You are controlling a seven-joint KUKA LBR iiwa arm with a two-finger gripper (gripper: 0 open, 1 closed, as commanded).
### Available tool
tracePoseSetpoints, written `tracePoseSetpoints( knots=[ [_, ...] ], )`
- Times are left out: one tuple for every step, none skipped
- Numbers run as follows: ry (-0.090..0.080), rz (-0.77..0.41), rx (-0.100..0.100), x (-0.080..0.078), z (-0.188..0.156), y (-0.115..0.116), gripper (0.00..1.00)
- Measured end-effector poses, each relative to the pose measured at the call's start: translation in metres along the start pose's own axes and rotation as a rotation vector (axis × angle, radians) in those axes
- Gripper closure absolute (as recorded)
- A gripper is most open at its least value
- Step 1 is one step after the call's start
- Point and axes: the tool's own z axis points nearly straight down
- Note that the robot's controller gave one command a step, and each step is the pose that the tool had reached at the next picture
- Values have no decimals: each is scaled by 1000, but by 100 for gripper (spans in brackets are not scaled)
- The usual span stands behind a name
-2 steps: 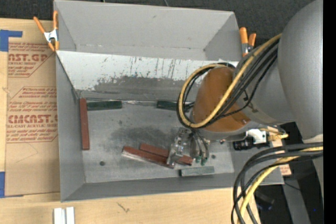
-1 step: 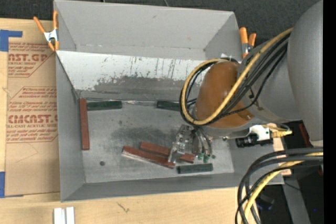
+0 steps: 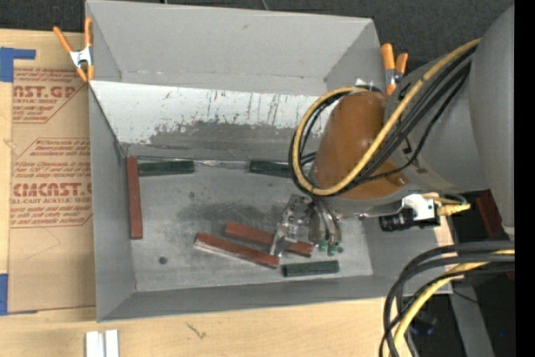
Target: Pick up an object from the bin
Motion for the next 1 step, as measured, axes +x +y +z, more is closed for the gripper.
tracePoseSetpoints(
  knots=[
    [-1,0,-1,0,-20,0,100]
  ],
)
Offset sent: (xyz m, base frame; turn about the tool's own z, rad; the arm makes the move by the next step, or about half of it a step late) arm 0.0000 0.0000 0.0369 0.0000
